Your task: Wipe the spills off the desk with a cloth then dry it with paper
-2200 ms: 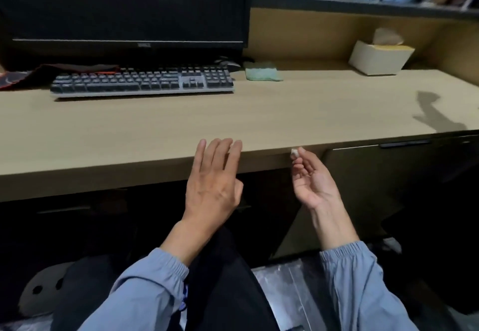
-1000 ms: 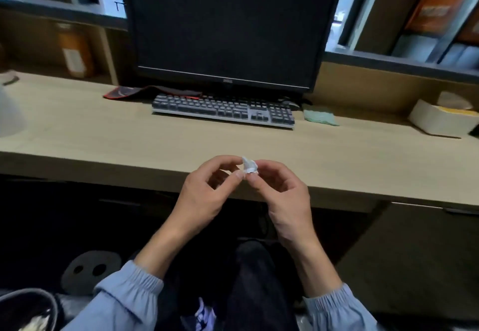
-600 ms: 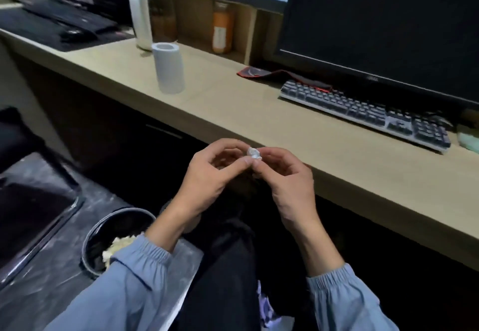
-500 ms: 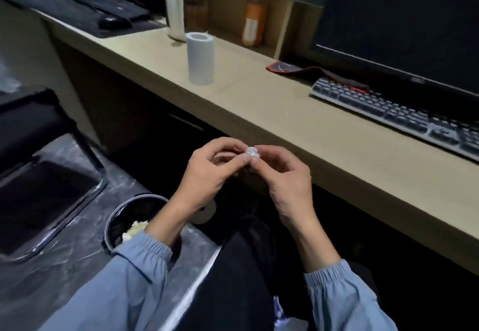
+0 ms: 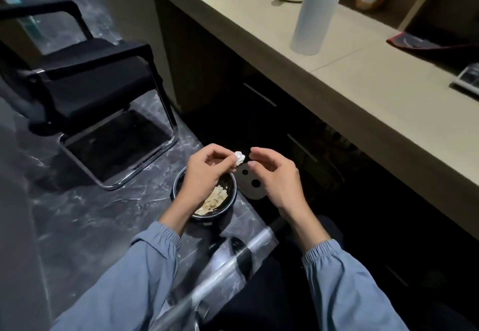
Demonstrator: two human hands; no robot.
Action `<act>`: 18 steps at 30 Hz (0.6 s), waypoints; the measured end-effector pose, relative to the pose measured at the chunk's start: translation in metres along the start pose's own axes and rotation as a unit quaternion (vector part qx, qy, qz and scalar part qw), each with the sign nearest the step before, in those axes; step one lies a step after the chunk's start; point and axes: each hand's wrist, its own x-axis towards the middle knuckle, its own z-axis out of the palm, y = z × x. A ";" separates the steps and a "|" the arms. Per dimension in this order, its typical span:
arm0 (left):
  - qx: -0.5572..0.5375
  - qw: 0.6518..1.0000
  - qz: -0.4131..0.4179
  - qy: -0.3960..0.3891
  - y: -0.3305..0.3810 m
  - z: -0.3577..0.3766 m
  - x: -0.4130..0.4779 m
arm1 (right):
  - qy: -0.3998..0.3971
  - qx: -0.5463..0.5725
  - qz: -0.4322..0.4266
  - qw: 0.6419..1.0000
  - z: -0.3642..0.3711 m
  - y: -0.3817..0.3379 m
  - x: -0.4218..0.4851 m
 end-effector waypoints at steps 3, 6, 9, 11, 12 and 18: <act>0.025 0.998 -0.043 0.043 -0.031 -0.021 0.014 | -0.004 -0.014 0.035 0.999 0.008 0.016 0.005; 0.091 0.989 -0.088 0.073 -0.064 -0.037 0.023 | -0.022 -0.040 0.054 0.997 0.019 0.027 0.008; 0.143 0.976 -0.134 0.095 -0.094 -0.051 0.025 | -0.041 -0.060 0.072 0.995 0.031 0.037 0.011; 0.157 0.972 -0.144 0.095 -0.102 -0.055 0.021 | -0.057 -0.070 0.085 0.992 0.037 0.044 0.011; 0.159 0.971 -0.151 0.095 -0.100 -0.056 0.018 | -0.062 -0.068 0.094 0.991 0.039 0.045 0.011; 0.129 0.975 -0.144 0.109 -0.090 -0.061 0.014 | -0.046 -0.015 0.123 0.991 0.039 0.049 0.007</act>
